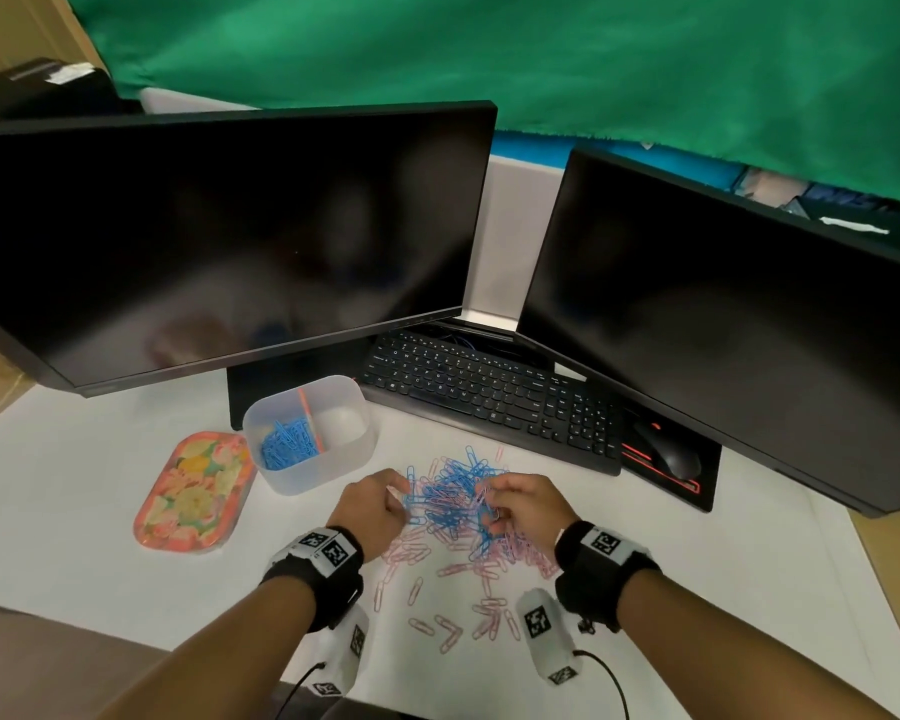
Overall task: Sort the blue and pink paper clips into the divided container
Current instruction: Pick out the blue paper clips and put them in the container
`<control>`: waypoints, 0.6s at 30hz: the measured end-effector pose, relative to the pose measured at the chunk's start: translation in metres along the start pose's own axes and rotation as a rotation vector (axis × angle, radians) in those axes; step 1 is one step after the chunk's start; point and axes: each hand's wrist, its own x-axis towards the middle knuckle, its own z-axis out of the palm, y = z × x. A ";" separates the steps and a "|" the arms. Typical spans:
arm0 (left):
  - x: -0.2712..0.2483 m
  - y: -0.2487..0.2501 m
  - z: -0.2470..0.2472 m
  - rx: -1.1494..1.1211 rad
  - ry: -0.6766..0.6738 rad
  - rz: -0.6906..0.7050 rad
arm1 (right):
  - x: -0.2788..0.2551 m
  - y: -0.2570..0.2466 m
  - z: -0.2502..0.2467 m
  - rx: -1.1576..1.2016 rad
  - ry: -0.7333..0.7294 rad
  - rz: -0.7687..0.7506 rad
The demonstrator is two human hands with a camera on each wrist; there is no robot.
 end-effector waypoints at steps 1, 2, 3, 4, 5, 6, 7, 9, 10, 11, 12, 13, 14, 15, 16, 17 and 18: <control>0.002 -0.002 -0.001 -0.013 0.000 -0.005 | 0.000 -0.001 -0.002 0.032 -0.013 0.002; 0.003 -0.003 -0.001 -0.022 -0.001 -0.014 | 0.000 -0.002 -0.005 0.046 -0.016 0.001; 0.004 -0.004 -0.002 -0.034 -0.004 -0.025 | 0.000 -0.002 -0.006 0.042 -0.008 0.000; 0.005 -0.005 -0.002 -0.045 -0.009 -0.036 | 0.000 -0.001 -0.008 0.029 -0.001 -0.004; 0.006 -0.005 -0.001 -0.058 -0.011 -0.040 | 0.000 0.000 -0.009 0.013 0.003 -0.007; 0.006 -0.004 -0.001 -0.070 -0.016 -0.043 | 0.000 0.001 -0.010 -0.010 0.004 -0.009; 0.007 -0.004 -0.001 -0.079 -0.020 -0.045 | 0.000 0.002 -0.010 -0.033 0.004 -0.009; 0.007 -0.003 0.000 -0.087 -0.032 -0.049 | 0.000 0.005 -0.012 -0.062 0.000 0.005; 0.007 -0.003 0.001 -0.092 -0.034 -0.052 | -0.001 0.006 -0.013 -0.073 -0.005 0.015; 0.008 -0.003 0.001 -0.098 -0.033 -0.055 | -0.001 0.007 -0.014 -0.085 -0.008 0.024; 0.008 -0.003 0.001 -0.104 -0.032 -0.057 | -0.002 0.008 -0.015 -0.096 -0.013 0.033; 0.008 -0.004 0.002 -0.110 -0.028 -0.056 | -0.002 0.009 -0.016 -0.097 -0.018 0.041; 0.007 -0.003 0.002 -0.118 -0.023 -0.058 | -0.002 0.009 -0.016 -0.093 -0.025 0.048; 0.007 -0.003 0.002 -0.137 -0.018 -0.063 | -0.003 0.010 -0.017 -0.086 -0.033 0.054; 0.007 -0.002 0.003 -0.170 -0.011 -0.071 | -0.003 0.010 -0.018 -0.079 -0.044 0.061; 0.007 -0.001 0.004 -0.215 -0.005 -0.077 | -0.003 0.010 -0.019 -0.062 -0.055 0.071; 0.007 0.000 0.004 -0.261 -0.001 -0.082 | -0.004 0.010 -0.019 -0.038 -0.066 0.082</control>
